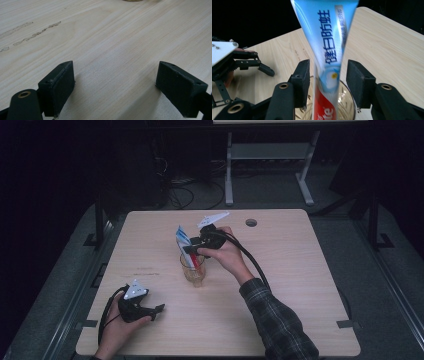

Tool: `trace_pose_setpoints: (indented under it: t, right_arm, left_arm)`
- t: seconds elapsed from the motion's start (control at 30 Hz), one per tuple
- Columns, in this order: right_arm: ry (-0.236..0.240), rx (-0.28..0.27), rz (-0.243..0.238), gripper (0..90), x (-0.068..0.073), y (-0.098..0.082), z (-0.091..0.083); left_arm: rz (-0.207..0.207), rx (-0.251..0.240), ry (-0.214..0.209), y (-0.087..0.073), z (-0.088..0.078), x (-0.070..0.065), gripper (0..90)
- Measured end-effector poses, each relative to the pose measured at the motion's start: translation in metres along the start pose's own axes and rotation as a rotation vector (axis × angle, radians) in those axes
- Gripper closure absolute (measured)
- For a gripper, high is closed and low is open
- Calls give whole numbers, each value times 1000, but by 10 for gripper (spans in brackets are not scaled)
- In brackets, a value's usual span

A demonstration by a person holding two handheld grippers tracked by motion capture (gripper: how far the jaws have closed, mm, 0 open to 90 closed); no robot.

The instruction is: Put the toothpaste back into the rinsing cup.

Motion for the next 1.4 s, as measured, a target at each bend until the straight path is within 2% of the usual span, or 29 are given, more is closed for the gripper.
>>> trace_pose_setpoints:
  t: [0.23, 0.47, 0.7, 0.93, 1.17, 1.27, 1.3, 1.4]
  right_arm:
    - [-29, -8, 14, 502, -4, -9, -15]
    - [-66, -28, 25, 443, -11, -18, -41]
    - [-100, -38, 43, 412, -15, -35, -64]
    - [-151, -39, 69, 373, -17, -61, -88]
    - [-195, -25, 93, 356, -21, -83, -101]
    - [-213, -15, 109, 341, -19, -101, -107]
    - [-213, -15, 109, 341, -19, -101, -107]
    - [-246, 13, 110, 330, -18, -120, -114]
  left_arm:
    - [0, 0, 0, 0, 0, 0, 142]
    - [-1, -1, 0, 0, 0, 0, 142]
    - [-2, -1, 0, 0, 0, 0, 142]
    - [0, 0, 1, 0, 0, 0, 143]
    - [-1, 0, 0, 0, 0, 0, 142]
    - [-2, 0, 0, 0, 0, 0, 142]
    - [-2, 0, 0, 0, 0, 0, 142]
    - [-2, 0, 0, 0, 0, 0, 142]
Point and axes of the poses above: each handheld gripper's, and its own axes: z roughly forward along the jaws, y roughly out of its top, x roughly to its left, the point moved 5 cm from there along z, roughly forward along the jaws, and after that the axes turned 2 degrees about x, right-handed, at the moved point
